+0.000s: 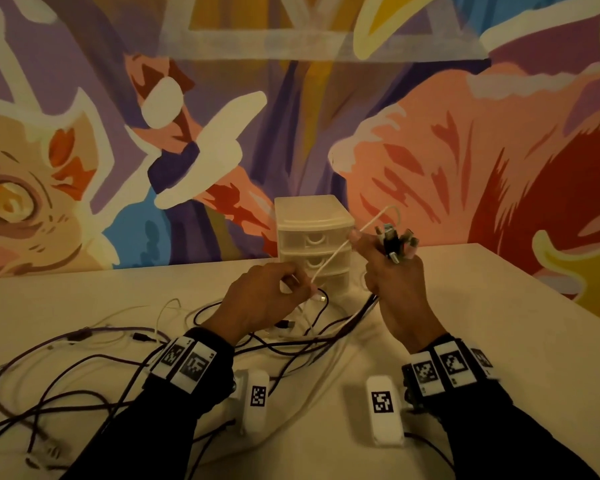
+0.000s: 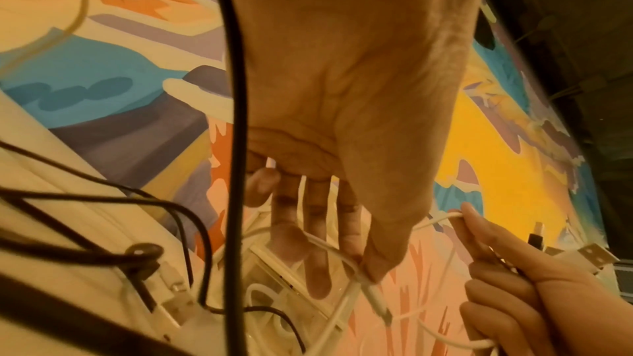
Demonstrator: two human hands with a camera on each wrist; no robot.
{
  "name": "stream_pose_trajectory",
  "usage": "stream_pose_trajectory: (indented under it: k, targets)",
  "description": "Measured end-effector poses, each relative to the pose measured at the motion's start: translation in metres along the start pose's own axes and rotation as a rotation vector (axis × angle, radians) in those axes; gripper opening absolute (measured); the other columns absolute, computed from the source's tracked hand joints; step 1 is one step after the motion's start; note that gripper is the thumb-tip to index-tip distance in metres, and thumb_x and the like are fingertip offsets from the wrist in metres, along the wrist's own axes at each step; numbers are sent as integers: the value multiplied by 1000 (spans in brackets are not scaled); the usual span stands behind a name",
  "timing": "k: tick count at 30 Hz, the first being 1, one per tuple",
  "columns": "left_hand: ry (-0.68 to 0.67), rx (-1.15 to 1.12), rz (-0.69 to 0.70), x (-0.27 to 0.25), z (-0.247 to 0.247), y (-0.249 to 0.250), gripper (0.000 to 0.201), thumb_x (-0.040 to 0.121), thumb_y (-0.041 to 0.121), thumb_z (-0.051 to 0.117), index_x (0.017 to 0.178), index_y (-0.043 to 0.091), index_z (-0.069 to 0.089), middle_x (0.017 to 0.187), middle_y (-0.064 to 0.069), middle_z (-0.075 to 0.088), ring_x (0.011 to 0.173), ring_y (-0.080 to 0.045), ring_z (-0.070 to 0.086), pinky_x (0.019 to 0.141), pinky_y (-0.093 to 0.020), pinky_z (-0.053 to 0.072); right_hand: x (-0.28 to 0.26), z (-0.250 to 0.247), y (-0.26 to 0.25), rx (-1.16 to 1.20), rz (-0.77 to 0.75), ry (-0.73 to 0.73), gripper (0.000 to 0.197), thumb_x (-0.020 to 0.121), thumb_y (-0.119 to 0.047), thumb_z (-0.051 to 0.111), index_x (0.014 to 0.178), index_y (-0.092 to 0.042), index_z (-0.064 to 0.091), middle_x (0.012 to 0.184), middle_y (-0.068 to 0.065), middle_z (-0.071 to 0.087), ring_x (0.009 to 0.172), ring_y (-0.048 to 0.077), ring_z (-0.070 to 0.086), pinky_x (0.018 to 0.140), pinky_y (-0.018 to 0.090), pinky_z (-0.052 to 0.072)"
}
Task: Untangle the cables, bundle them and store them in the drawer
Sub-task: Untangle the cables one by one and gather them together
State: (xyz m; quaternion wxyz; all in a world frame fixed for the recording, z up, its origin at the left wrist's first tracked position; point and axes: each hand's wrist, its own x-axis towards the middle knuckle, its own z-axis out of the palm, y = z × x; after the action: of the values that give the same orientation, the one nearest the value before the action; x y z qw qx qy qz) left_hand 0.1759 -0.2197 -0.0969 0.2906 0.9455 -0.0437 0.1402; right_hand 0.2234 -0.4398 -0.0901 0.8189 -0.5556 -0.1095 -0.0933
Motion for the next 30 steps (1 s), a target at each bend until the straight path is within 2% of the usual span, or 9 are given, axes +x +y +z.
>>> stream_pose_trajectory:
  k: [5, 9, 12, 15, 20, 22, 24, 27, 30]
  targets:
    - [-104, 7, -60, 0, -1, -5, 19, 85, 63, 75, 90, 45, 73, 97, 20, 74, 85, -6, 74, 85, -45, 65, 5, -4, -1, 236, 57, 171, 25, 92, -25, 86, 81, -25, 64, 56, -9, 31, 49, 10, 20, 48, 29, 19]
    - [120, -60, -41, 0, -8, -4, 14, 87, 51, 81, 91, 39, 75, 94, 23, 75, 88, -1, 69, 84, -42, 61, 3, -6, 8, 40, 116, 115, 32, 90, -42, 85, 102, -16, 71, 55, -9, 31, 47, 9, 25, 47, 28, 24]
    - [162, -65, -41, -1, -9, 3, 14, 85, 54, 83, 90, 42, 77, 90, 26, 76, 88, 2, 69, 79, -34, 57, -6, 5, 14, -237, 103, -63, 32, 84, -39, 91, 99, -14, 78, 58, -15, 61, 49, 1, 51, 54, 21, 40]
    - [166, -37, -27, -1, -6, 8, 15, 84, 58, 82, 88, 45, 75, 89, 24, 75, 83, 2, 68, 72, -30, 51, -10, 14, 17, -313, 4, -163, 23, 85, -28, 92, 100, -14, 83, 87, -8, 82, 78, 1, 74, 71, 17, 52]
    - [141, -41, -57, -1, -12, 2, 33, 88, 75, 65, 91, 45, 77, 91, 20, 75, 83, -1, 69, 78, -37, 58, 9, -2, 13, -100, -11, 240, 17, 83, -32, 93, 88, -21, 81, 62, -17, 62, 56, 3, 50, 66, 31, 43]
    - [194, -135, -44, 0, -17, -2, 19, 101, 52, 63, 97, 39, 76, 89, 19, 77, 73, 1, 69, 71, -38, 60, 12, -10, 16, -74, 4, 253, 15, 83, -36, 92, 87, -26, 82, 63, -18, 60, 58, 6, 47, 72, 36, 41]
    - [269, -193, -113, 4, -26, -6, 14, 109, 31, 57, 102, 31, 69, 86, 13, 79, 58, -2, 66, 63, -40, 61, 12, -14, 19, -65, 37, 270, 25, 82, -39, 93, 95, -21, 82, 63, -17, 57, 59, 9, 45, 75, 40, 40]
    - [212, -18, -349, 8, -37, -20, 19, 108, 40, 54, 112, 24, 63, 83, 4, 75, 68, -14, 71, 90, -49, 61, 13, -14, 21, -38, 60, 278, 39, 82, -39, 93, 106, -12, 79, 60, -16, 51, 55, 9, 40, 64, 36, 39]
    - [62, 139, -474, 5, -36, -36, 57, 93, 50, 74, 139, 22, 55, 113, -1, 76, 97, -24, 76, 101, -50, 57, 15, -14, 21, -33, 61, 277, 39, 80, -41, 94, 104, -13, 79, 61, -16, 52, 56, 9, 40, 63, 33, 38]
